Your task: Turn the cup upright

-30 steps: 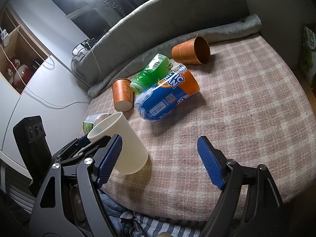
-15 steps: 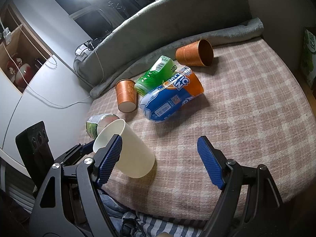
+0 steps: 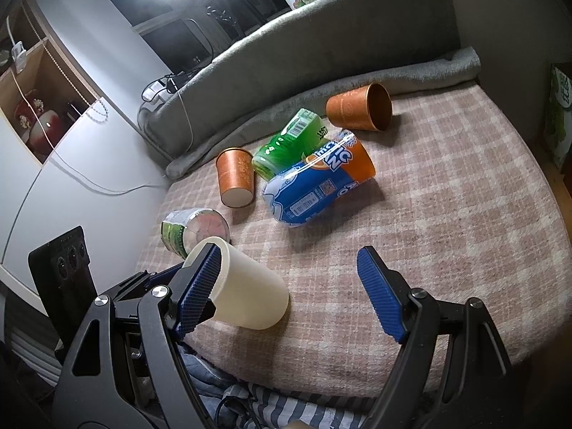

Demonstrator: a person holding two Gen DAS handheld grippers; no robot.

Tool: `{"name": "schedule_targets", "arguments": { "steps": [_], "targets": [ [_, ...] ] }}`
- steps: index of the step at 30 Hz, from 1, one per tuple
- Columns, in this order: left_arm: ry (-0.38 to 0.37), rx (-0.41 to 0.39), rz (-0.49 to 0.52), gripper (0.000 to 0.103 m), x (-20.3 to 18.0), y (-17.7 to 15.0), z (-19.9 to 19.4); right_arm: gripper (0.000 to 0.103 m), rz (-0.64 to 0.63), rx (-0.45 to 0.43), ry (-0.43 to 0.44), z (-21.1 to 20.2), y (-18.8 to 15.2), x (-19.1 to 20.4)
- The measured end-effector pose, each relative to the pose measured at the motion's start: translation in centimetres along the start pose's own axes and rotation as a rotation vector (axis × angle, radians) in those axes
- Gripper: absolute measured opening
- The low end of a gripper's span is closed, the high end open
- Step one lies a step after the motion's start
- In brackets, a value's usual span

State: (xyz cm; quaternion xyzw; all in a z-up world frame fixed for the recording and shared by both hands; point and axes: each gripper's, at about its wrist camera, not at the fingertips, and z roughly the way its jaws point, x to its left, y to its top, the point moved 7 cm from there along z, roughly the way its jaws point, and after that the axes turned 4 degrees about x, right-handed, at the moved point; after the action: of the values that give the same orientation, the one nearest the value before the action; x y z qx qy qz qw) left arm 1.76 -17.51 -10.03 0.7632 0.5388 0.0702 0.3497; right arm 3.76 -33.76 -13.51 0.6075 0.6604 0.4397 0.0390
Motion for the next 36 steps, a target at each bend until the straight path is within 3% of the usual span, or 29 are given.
{"name": "schedule_targets", "arguments": {
  "steps": [12, 20, 26, 30, 36],
  "targets": [
    [-0.027, -0.023, 0.002, 0.079, -0.2, -0.5, -1.8, 0.081, -0.035, -0.056, -0.034, -1.2, 0.3, 1.1],
    [-0.007, -0.083, 0.01, 0.079, 0.3, -0.5, -4.1, 0.084, -0.097, -0.111, -0.113, -1.6, 0.1, 1.8],
    [0.079, -0.202, 0.002, 0.079, 2.2, 0.3, -7.0, 0.09, -0.157, -0.212, -0.198, -2.6, 0.4, 2.4],
    [0.228, -0.337, 0.0, 0.079, 4.4, 1.1, -9.4, 0.097, -0.185, -0.296, -0.267, -3.2, 0.6, 2.9],
    [0.375, -0.474, -0.032, 0.081, 7.0, 1.6, -12.1, 0.1, -0.244, -0.379, -0.375, -3.3, 0.3, 3.9]
  ]
}}
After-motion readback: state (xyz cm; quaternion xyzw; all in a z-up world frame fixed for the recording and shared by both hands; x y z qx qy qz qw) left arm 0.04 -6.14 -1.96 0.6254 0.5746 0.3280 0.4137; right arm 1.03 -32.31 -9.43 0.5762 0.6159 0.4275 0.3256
